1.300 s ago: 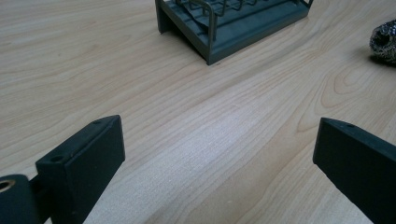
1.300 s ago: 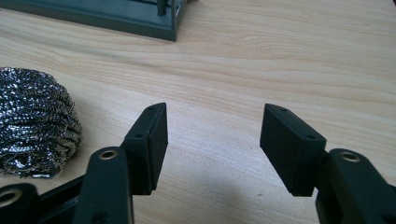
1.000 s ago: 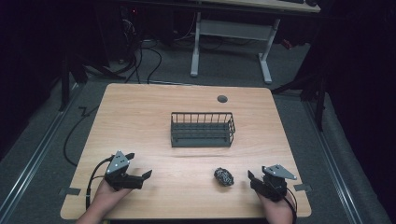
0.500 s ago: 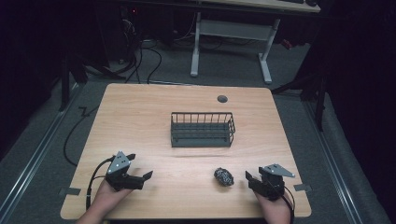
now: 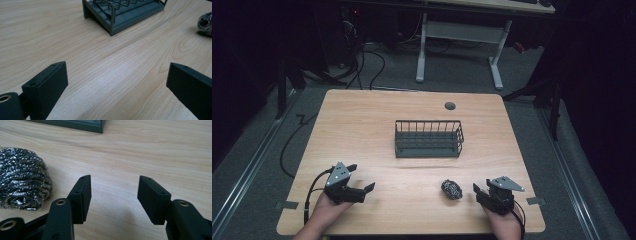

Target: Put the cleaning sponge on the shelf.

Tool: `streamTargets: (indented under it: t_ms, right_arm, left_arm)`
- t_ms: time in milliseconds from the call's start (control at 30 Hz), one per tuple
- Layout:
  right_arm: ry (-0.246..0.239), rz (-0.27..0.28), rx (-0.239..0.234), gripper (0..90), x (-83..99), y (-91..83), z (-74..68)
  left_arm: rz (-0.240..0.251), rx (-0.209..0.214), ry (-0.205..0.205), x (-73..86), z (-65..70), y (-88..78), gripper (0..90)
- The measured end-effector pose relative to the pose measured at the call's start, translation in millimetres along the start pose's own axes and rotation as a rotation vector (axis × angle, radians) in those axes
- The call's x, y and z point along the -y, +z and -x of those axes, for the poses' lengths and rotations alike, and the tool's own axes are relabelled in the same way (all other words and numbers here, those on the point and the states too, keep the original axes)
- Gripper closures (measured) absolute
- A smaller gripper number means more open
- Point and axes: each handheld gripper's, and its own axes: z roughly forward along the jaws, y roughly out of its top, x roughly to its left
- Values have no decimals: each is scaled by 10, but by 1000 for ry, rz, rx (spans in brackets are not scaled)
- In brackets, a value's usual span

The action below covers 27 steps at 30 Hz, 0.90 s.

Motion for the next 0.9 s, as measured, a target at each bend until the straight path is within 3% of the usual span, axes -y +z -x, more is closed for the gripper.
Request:
streamTargets:
  t_ms: [200,400,600,667,867,900]
  right_arm:
    - [-21,-6,-19,448,-99,-34,-40]
    - [-13,-53,-32,403,-208,-53,-4]
    - [36,-91,-50,434,-252,-70,44]
    - [43,-117,-42,445,-266,-53,49]
    - [3,-188,-60,448,-304,-33,26]
    - [-5,-225,-78,428,-323,-27,21]
  left_arm:
    - [-3,-1,-3,4,10,-5,43]
    - [-3,1,-5,10,7,-11,43]
    - [1,7,-12,-2,0,8,43]
    - [-8,10,-7,-3,15,33,43]
    - [-6,12,-8,0,18,15,42]
    - [-2,11,-16,3,12,13,42]
